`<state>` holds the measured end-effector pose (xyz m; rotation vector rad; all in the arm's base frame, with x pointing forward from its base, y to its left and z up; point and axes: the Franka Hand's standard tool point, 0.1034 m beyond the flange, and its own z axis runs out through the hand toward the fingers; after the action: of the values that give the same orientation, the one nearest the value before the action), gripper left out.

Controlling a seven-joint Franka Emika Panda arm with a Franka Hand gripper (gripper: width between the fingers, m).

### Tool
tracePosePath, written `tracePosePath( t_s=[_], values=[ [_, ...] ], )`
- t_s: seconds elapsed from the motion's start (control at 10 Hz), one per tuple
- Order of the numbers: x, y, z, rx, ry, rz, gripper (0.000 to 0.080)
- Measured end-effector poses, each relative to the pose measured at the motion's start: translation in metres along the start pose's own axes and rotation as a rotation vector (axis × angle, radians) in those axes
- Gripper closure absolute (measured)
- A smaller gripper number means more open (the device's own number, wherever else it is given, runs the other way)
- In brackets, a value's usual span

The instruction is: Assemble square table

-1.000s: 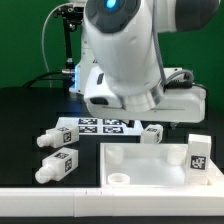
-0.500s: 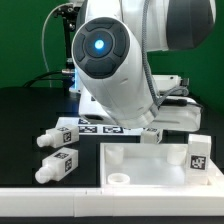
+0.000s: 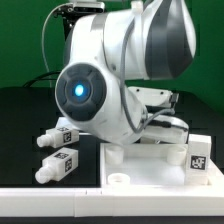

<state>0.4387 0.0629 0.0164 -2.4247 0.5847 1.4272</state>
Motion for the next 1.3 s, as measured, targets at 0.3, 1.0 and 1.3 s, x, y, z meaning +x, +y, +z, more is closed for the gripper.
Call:
tracePosePath(
  t_s=[0.3,1.0,1.3],
  values=[
    [-0.001,-0.005,0.013,-0.004,-0.005,0.003,0.0151],
    [-0.003,-0.01,0.013,-0.006,0.017,-0.01,0.0516],
    [-0.022,-0.008,-0.053,-0.034,0.127,-0.102,0.0516]
  ],
)
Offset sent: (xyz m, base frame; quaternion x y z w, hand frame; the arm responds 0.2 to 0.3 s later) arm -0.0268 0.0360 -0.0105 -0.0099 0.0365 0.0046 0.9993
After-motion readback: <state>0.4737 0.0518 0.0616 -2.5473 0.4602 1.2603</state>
